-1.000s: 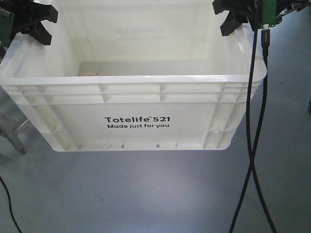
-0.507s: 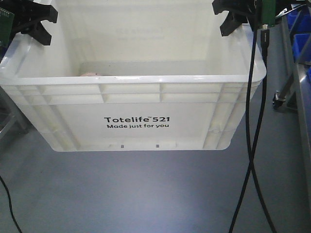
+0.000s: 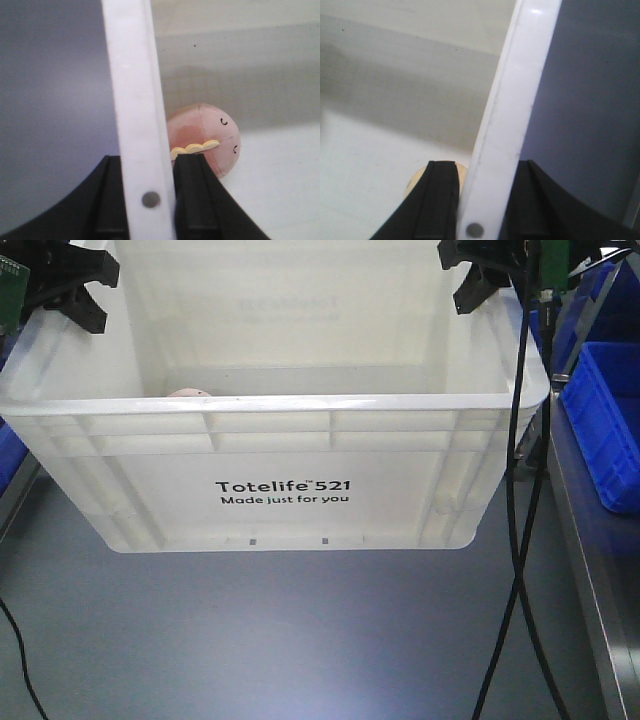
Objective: Place moving items into box and shelve
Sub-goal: 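Hold the crate with both grippers while the base drives along the shelf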
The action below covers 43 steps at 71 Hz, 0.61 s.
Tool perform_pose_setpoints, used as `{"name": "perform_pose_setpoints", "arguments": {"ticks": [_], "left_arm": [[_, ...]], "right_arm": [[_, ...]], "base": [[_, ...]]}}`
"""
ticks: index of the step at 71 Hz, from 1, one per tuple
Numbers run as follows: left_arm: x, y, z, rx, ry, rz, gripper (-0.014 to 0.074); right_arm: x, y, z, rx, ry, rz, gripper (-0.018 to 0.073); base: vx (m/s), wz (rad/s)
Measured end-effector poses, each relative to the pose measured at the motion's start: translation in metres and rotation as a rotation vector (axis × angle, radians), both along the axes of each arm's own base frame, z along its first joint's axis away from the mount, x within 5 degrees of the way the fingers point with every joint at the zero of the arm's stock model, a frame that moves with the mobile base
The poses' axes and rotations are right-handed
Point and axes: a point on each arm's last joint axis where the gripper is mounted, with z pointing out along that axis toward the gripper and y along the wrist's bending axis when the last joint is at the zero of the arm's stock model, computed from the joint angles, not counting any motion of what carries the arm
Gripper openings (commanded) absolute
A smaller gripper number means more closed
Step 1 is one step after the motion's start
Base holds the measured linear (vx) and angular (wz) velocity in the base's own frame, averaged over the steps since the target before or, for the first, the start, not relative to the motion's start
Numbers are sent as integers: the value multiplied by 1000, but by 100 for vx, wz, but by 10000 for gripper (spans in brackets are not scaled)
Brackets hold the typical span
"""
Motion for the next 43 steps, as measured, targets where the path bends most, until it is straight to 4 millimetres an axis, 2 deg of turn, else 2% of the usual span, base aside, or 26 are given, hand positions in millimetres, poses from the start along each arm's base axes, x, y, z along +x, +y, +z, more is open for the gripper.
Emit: {"name": "perform_pose_setpoints", "arguments": {"ticks": [43], "left_arm": [[0,0,0,1,0,0,-17]], "right_arm": [[0,0,0,1,0,0,-12]], "base": [[43,-19]]}}
